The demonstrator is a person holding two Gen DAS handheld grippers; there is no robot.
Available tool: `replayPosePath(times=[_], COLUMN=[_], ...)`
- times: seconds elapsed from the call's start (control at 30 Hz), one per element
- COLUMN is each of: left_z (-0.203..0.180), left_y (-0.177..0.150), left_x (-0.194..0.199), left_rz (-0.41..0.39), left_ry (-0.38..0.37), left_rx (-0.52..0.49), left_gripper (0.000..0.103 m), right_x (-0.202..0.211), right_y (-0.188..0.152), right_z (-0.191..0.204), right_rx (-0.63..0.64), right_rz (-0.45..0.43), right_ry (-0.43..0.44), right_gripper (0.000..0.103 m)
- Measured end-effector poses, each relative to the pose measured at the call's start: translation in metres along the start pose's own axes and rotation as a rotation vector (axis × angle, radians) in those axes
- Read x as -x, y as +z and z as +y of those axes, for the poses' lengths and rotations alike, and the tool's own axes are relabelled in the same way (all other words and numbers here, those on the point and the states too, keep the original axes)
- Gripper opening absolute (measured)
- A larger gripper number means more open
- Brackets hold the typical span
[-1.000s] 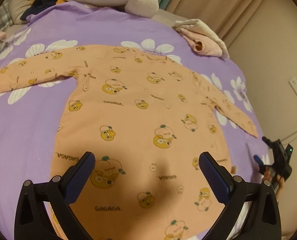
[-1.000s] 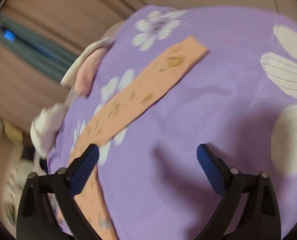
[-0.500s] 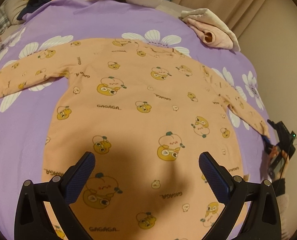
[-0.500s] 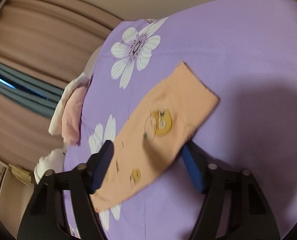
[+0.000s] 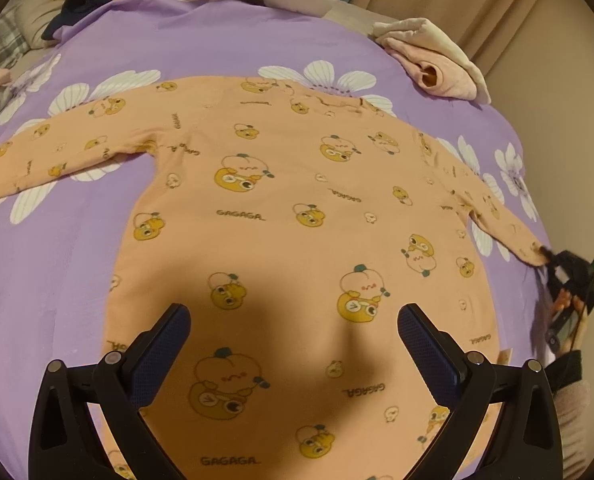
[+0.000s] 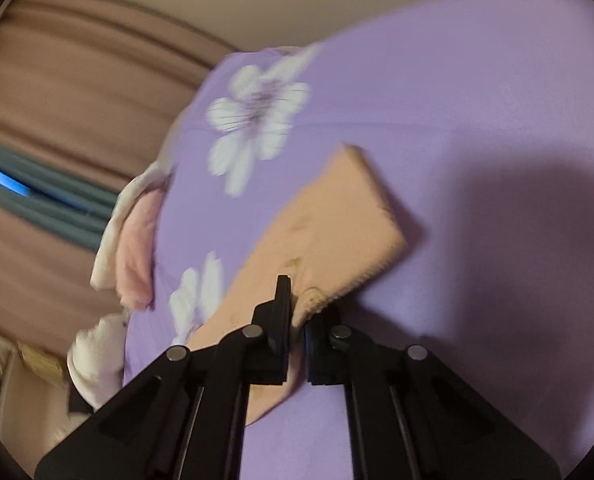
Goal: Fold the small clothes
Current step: 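Fold the held sleeve across the garment body, open the right tool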
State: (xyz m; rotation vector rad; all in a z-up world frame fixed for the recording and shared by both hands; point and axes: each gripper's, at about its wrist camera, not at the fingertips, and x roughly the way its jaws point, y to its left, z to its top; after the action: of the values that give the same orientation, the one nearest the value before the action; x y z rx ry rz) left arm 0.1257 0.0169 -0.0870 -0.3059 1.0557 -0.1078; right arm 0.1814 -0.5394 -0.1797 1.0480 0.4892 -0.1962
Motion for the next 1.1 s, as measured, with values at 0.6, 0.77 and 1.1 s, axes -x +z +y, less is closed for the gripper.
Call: replayPosePath(times=[0.6, 0.77, 1.1], left_z=[0.076, 0.103, 0.143], left_y=[-0.018, -0.023, -0.027], left_x=[0.045, 0.050, 0.044], left_rz=[-0.072, -0.075, -0.070], left_ry=[-0.041, -0.035, -0.027], left_rx=[0.115, 0.153, 0.227], left_gripper=[0.102, 0.102, 0.102], right_x=[0.029, 0.014, -0.050], right_y=[-0.128, -0.193, -0.355], right_z=[0.275, 0.328, 0.346], right_rx=[0.852, 1.004, 1.383], right_rz=[-0.010, 0.014, 0.129], right_ry=[0.027, 0.055, -0.033], right_gripper=[0.005, 0.005, 0.005])
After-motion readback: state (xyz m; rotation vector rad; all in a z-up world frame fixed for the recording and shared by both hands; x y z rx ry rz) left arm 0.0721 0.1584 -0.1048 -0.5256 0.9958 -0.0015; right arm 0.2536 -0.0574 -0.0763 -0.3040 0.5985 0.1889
